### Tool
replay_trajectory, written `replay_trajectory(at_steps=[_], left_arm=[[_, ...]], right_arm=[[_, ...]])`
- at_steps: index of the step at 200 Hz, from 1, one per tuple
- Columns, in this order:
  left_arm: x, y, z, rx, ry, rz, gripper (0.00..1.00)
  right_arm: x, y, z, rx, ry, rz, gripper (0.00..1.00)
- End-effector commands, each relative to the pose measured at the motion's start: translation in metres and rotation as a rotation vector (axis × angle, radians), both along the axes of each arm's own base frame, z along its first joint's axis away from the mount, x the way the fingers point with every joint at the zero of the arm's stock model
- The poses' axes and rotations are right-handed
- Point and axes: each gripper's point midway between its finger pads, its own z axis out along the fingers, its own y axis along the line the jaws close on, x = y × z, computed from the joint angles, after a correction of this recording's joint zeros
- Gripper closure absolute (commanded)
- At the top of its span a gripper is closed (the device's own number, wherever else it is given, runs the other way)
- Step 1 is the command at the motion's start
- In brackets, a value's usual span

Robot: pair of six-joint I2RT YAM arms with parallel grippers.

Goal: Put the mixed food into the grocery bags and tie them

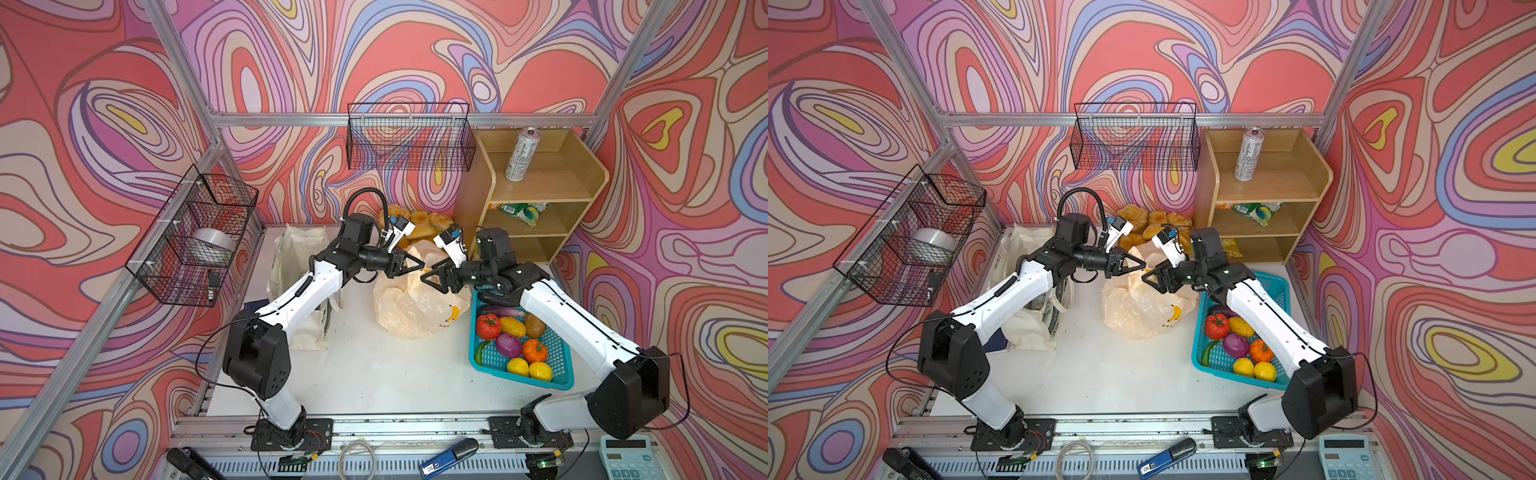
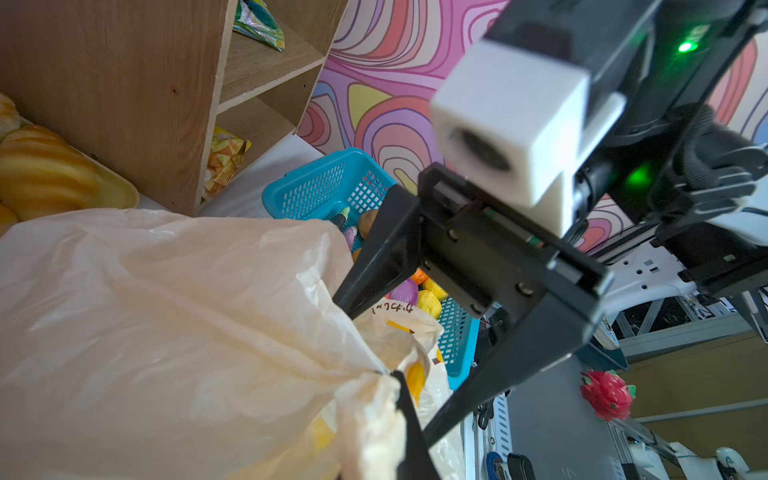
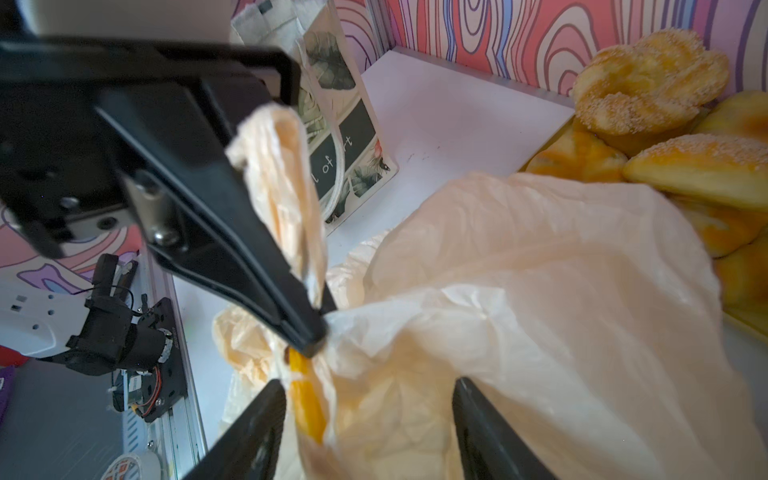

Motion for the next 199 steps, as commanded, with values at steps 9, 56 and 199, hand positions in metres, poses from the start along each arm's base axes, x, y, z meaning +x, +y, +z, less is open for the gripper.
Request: replay_trajectory(at_steps=[9, 56, 199], left_arm=[[-0.006, -0.002, 0.005, -0.017, -0.006, -0.076, 1.00], [0.004, 0.005, -0.008, 0.050, 0.002, 0.008, 0.90], [0.021, 0.060, -0.021, -0.103, -0.043, 0.426, 0.36]], right_arm=[[0.007, 0.003, -0.021, -0.041, 0.016, -0.008, 0.40], [0.007, 0.008, -0.009, 0.030, 0.020, -0.018, 1.00], [0.003, 0.005, -0.032, 0.119, 0.122, -0.121, 1.00]])
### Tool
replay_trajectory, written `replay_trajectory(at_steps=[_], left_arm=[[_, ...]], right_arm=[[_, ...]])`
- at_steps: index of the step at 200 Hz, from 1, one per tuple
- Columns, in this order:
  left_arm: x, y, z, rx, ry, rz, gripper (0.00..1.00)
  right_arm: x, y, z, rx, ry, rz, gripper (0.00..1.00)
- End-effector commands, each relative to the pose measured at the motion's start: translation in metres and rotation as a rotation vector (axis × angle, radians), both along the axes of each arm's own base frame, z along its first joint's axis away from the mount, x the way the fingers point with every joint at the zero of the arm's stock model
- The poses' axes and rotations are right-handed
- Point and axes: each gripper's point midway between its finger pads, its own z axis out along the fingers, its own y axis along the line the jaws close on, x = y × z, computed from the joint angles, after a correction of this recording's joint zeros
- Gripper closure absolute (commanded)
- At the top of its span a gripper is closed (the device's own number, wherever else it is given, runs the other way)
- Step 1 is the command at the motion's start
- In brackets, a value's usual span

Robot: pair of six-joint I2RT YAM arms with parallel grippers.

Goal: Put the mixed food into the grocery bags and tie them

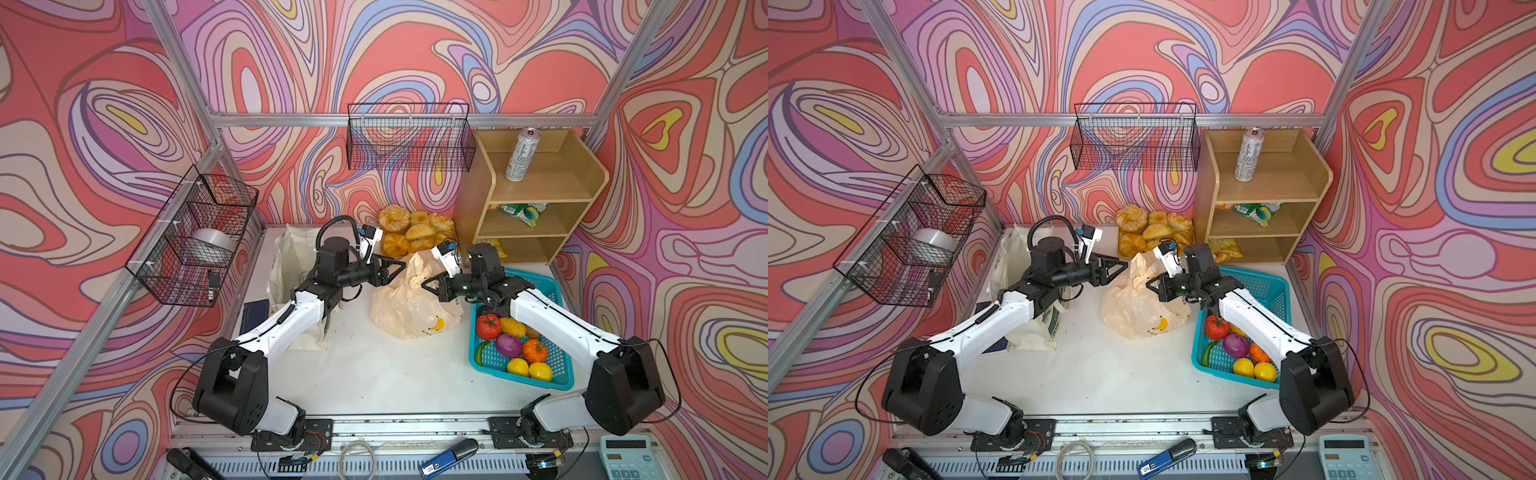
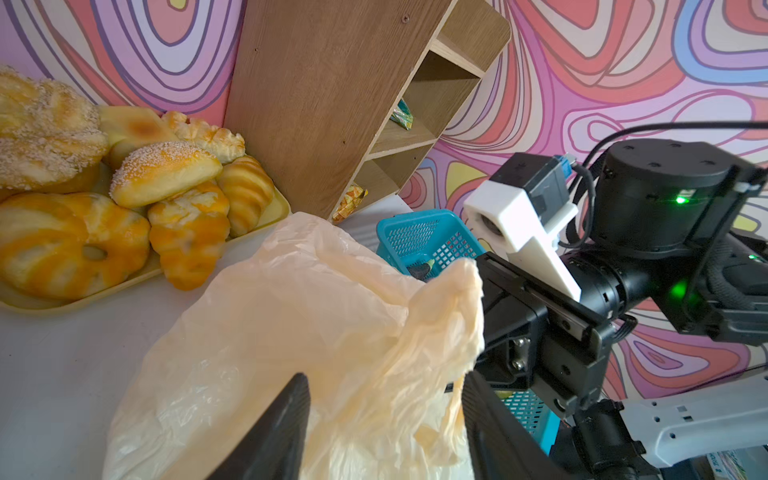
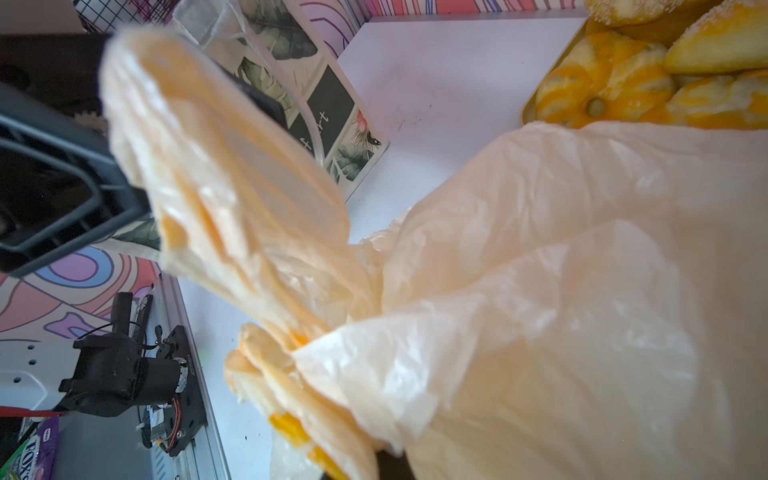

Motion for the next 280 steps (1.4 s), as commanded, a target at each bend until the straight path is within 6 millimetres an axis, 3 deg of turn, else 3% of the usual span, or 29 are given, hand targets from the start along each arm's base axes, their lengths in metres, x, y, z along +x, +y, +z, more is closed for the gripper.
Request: replay_trajectory(at_steps=[1, 64, 103, 139, 156, 182, 193, 206, 220, 239, 267, 280], left_arm=[[-0.003, 0.000, 0.004, -0.046, -0.014, 0.007, 0.36], [-0.023, -0.036, -0.007, -0.081, -0.010, -0.105, 0.30], [-0.023, -0.053, -0.009, -0.123, 0.003, -0.134, 0.25], [-0.020, -0.064, -0.016, -0.115, 0.018, -0.114, 0.27], [-0.014, -0.066, -0.020, -0.113, 0.019, -0.077, 0.39], [-0.006, -0.063, -0.022, -0.112, 0.013, -0.033, 0.84], [-0.004, -0.060, -0.020, -0.102, -0.007, -0.012, 1.00], [-0.004, -0.056, -0.016, -0.086, -0.027, -0.007, 1.00], [-0.006, -0.054, -0.010, -0.077, -0.040, -0.023, 1.00], [-0.011, -0.053, -0.001, -0.083, -0.061, -0.067, 1.00], [-0.018, -0.051, 0.008, -0.091, -0.076, -0.118, 1.00], [-0.018, -0.049, 0.010, -0.089, -0.083, -0.116, 1.00]], right_arm=[[0.003, -0.001, 0.012, 0.024, -0.031, -0.019, 1.00], [0.005, 0.001, 0.010, 0.027, -0.018, -0.020, 1.00], [0.007, 0.002, 0.009, 0.025, -0.016, -0.019, 1.00], [0.007, 0.002, 0.009, 0.029, -0.015, -0.016, 1.00], [0.007, 0.003, 0.009, 0.028, -0.015, -0.014, 1.00], [0.006, 0.001, 0.010, 0.021, -0.016, -0.018, 1.00], [0.007, -0.004, 0.010, -0.006, -0.028, -0.037, 0.75], [0.011, -0.017, 0.010, -0.050, -0.057, -0.090, 0.52], [0.018, -0.037, 0.015, -0.057, -0.073, -0.160, 0.43], [0.027, -0.057, 0.015, -0.067, -0.072, -0.235, 0.38], [0.028, -0.060, 0.007, -0.084, -0.047, -0.249, 0.36], [0.026, -0.058, 0.001, -0.080, -0.028, -0.241, 0.44]])
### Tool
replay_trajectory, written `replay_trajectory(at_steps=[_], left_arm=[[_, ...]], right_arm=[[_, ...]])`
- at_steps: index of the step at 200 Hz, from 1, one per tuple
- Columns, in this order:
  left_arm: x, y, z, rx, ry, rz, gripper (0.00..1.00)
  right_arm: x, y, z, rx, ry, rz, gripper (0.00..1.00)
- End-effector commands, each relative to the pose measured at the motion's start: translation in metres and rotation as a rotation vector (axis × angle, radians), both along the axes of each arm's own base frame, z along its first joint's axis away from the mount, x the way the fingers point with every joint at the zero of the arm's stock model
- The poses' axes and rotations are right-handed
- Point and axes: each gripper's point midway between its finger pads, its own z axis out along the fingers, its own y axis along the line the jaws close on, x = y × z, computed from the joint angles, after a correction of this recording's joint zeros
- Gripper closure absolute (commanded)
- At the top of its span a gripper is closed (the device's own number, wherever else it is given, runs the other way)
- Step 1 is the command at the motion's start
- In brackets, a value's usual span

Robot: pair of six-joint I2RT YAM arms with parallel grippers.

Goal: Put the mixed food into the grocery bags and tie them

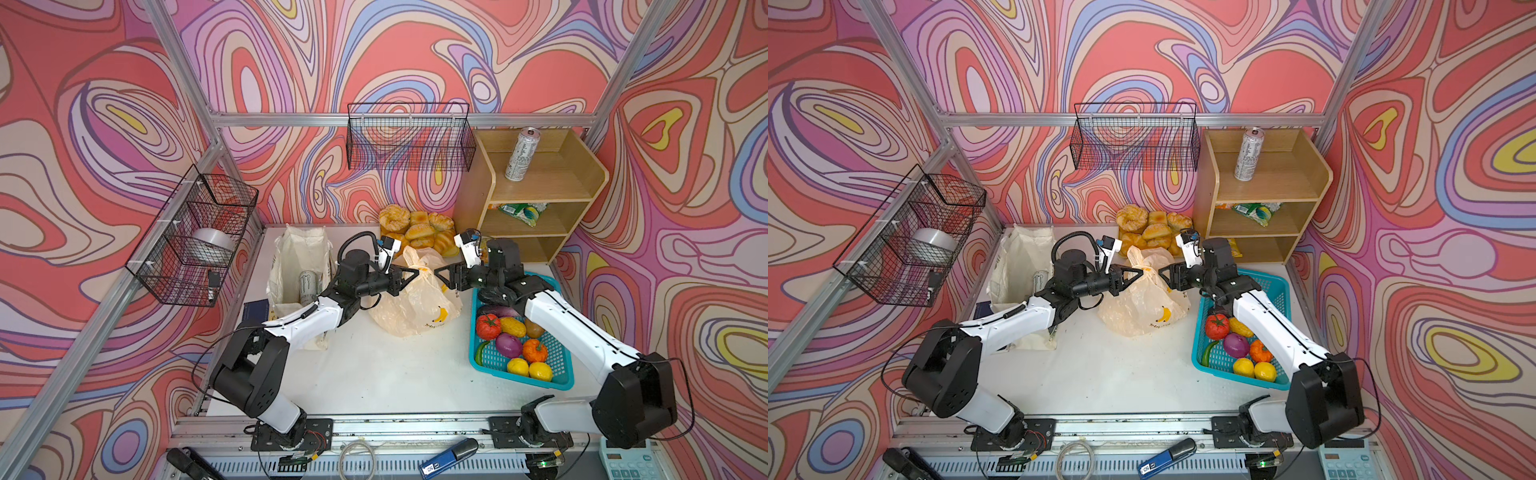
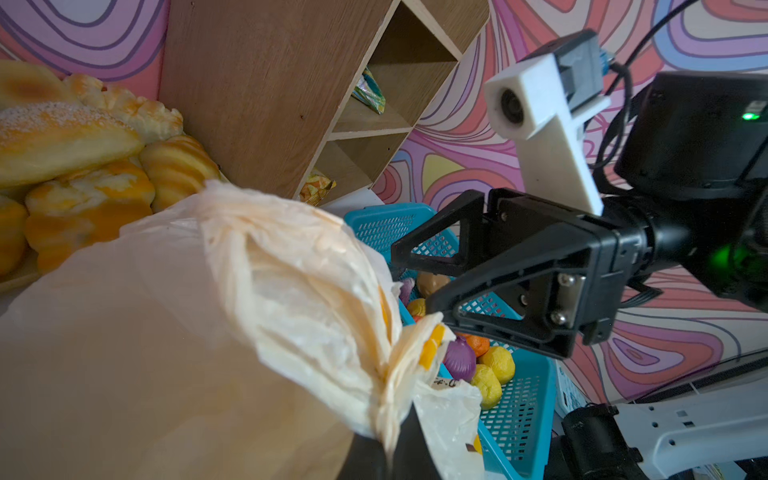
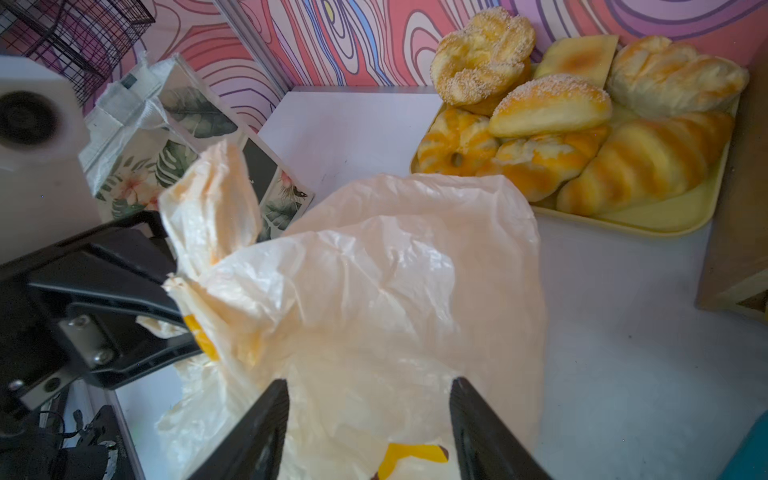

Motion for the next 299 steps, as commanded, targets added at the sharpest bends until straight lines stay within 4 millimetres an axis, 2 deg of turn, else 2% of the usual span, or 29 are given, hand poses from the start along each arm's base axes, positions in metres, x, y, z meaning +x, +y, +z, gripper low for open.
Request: replay_trajectory(at_steps=[1, 7, 30, 43, 53, 63, 72, 80, 102, 121, 149, 176, 203, 217, 224, 240, 251, 274, 299], left_arm=[[-0.007, 0.001, 0.031, -0.026, -0.083, -0.044, 1.00], [-0.006, 0.001, 0.031, -0.024, -0.084, -0.038, 1.00], [-0.001, 0.003, 0.031, -0.021, -0.084, -0.012, 1.00], [0.002, 0.003, 0.030, -0.020, -0.084, -0.003, 1.00], [0.004, 0.003, 0.030, -0.019, -0.081, 0.004, 1.00], [0.005, 0.002, 0.029, -0.020, -0.081, 0.005, 1.00], [0.006, 0.001, 0.028, -0.022, -0.076, 0.003, 1.00], [0.006, 0.000, 0.027, -0.026, -0.070, -0.004, 1.00], [0.006, -0.005, 0.020, -0.040, -0.038, -0.029, 1.00], [0.003, -0.008, 0.012, -0.051, -0.003, -0.054, 1.00], [-0.002, -0.010, 0.004, -0.060, 0.030, -0.088, 1.00], [-0.008, -0.013, -0.001, -0.063, 0.049, -0.128, 1.00], [-0.012, -0.017, -0.005, -0.072, 0.078, -0.172, 1.00], [-0.014, -0.018, -0.007, -0.076, 0.093, -0.189, 1.00], [-0.014, -0.018, -0.008, -0.075, 0.097, -0.194, 1.00], [-0.013, -0.017, -0.010, -0.064, 0.100, -0.184, 1.00], [-0.010, -0.015, -0.013, -0.038, 0.097, -0.152, 1.00], [0.003, -0.002, -0.017, 0.037, 0.057, -0.029, 1.00], [0.017, 0.015, -0.018, 0.128, 0.015, 0.104, 1.00]], right_arm=[[-0.006, -0.002, -0.017, -0.017, 0.051, -0.011, 0.45], [-0.008, 0.000, -0.018, -0.007, 0.062, -0.003, 0.51], [-0.023, 0.008, -0.025, 0.028, 0.105, 0.026, 0.66], [-0.034, 0.014, -0.030, 0.027, 0.117, 0.034, 0.72], [-0.043, 0.018, -0.033, 0.027, 0.128, 0.038, 0.73], [-0.052, 0.024, -0.035, 0.032, 0.137, 0.050, 0.67], [-0.058, 0.030, -0.037, 0.031, 0.140, 0.058, 0.51], [-0.060, 0.036, -0.038, 0.033, 0.137, 0.062, 0.43], [-0.052, 0.051, -0.042, 0.050, 0.132, 0.052, 0.32], [-0.031, 0.047, -0.043, 0.041, 0.104, -0.050, 0.28], [-0.004, 0.014, -0.042, -0.053, 0.034, -0.268, 0.25], [0.005, -0.003, -0.033, -0.104, -0.016, -0.345, 0.22], [0.012, -0.002, -0.030, -0.105, -0.028, -0.340, 0.21], [0.017, 0.004, -0.029, -0.106, -0.039, -0.318, 0.30], [0.018, 0.006, -0.026, -0.100, -0.048, -0.307, 0.39], [0.021, 0.005, -0.020, -0.104, -0.060, -0.304, 0.80], [0.021, 0.000, -0.018, -0.111, -0.061, -0.311, 1.00], [0.016, -0.016, -0.016, -0.128, -0.041, -0.351, 1.00], [0.003, -0.025, -0.022, -0.138, -0.003, -0.370, 1.00]])
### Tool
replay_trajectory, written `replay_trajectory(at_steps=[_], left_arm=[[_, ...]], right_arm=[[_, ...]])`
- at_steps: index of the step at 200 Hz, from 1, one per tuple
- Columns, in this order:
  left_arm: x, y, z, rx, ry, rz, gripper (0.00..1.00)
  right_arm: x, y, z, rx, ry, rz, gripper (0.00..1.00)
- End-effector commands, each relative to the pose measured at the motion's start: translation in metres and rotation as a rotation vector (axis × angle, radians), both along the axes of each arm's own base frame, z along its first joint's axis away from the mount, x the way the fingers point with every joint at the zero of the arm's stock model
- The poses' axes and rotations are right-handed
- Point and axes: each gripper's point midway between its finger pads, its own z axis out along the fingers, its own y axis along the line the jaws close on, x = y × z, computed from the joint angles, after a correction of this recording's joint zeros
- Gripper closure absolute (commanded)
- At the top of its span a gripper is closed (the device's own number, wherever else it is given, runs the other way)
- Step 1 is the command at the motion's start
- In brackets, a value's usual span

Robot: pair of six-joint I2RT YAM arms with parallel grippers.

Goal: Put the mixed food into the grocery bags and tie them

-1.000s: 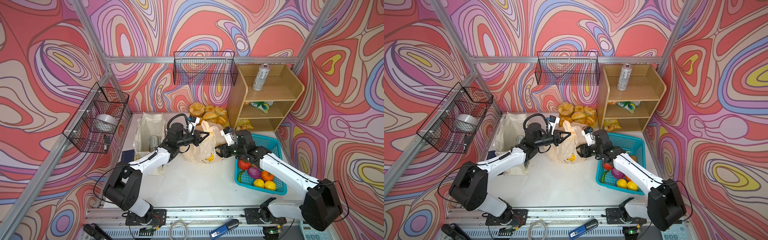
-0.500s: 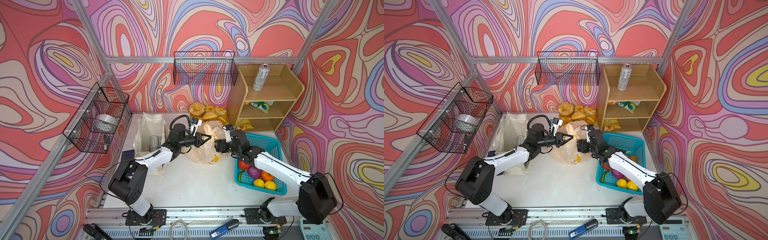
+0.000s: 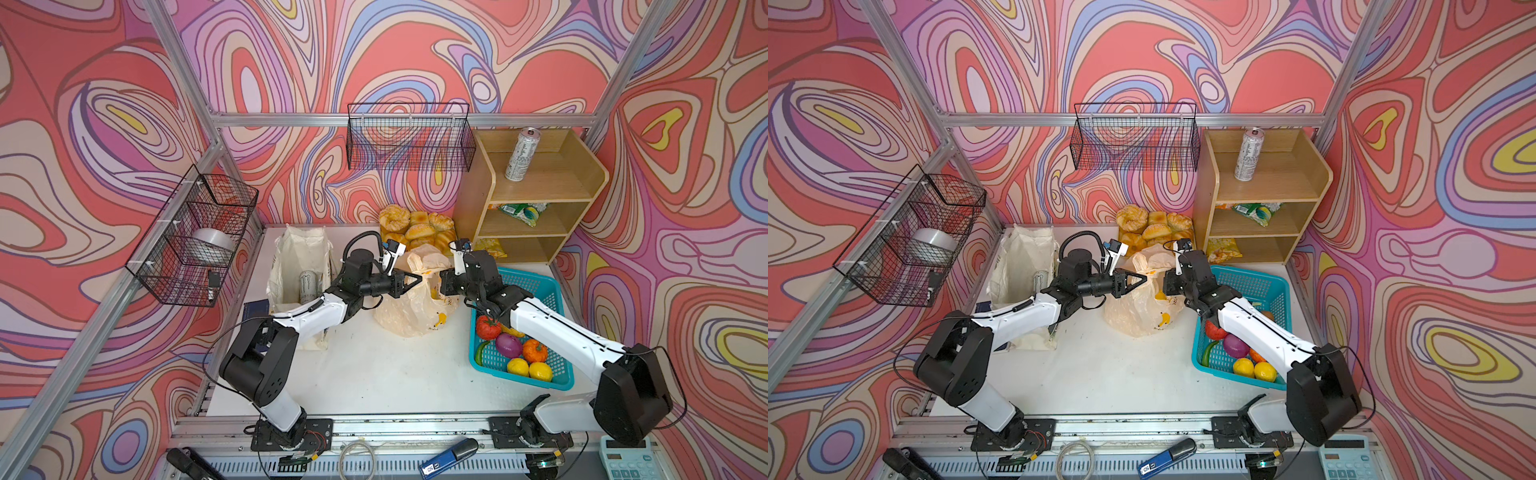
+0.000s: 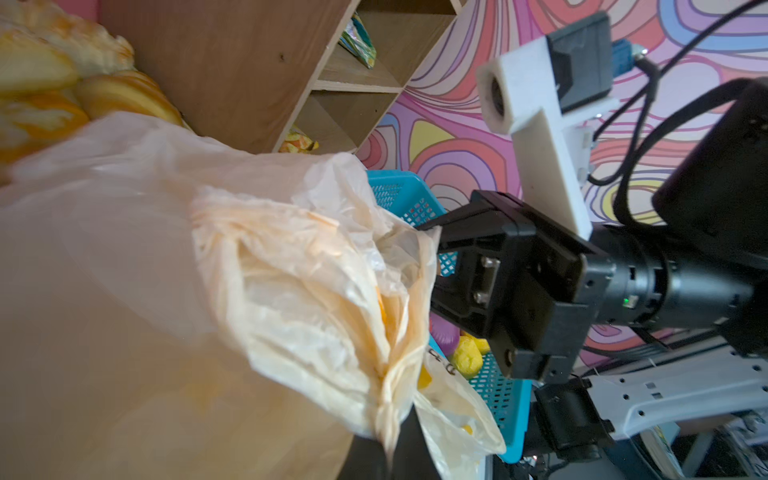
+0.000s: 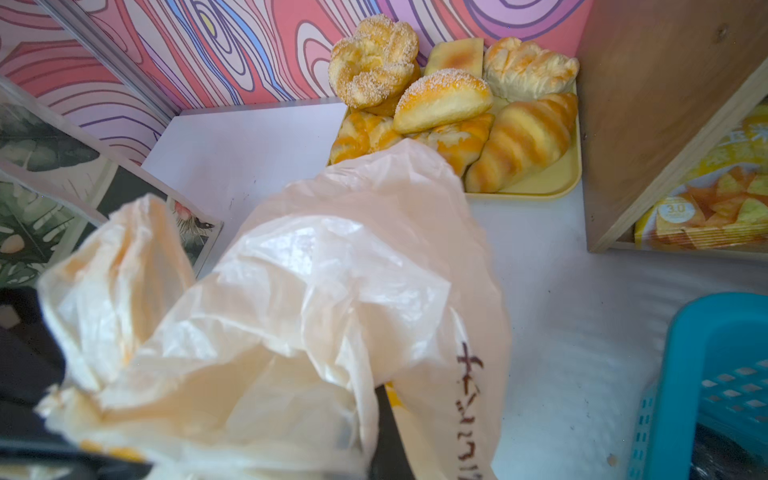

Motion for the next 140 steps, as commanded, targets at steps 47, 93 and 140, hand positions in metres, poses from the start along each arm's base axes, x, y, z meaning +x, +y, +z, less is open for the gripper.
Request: replay_trajectory(at_steps=[47, 93, 140], left_arm=[[0.030, 0.052, 0.014, 0.209, -0.186, 0.321, 1.00], [0.031, 0.059, 0.025, 0.255, -0.316, 0.373, 1.00], [0.018, 0.043, 0.026, 0.274, -0.403, 0.270, 1.00]], right_arm=[[-0.034, -0.030, -0.006, 0.039, 0.103, -0.102, 1.00], [-0.040, -0.023, -0.013, 0.110, 0.165, -0.110, 1.00], [-0.022, -0.014, 0.040, 0.104, 0.100, -0.004, 0.48]])
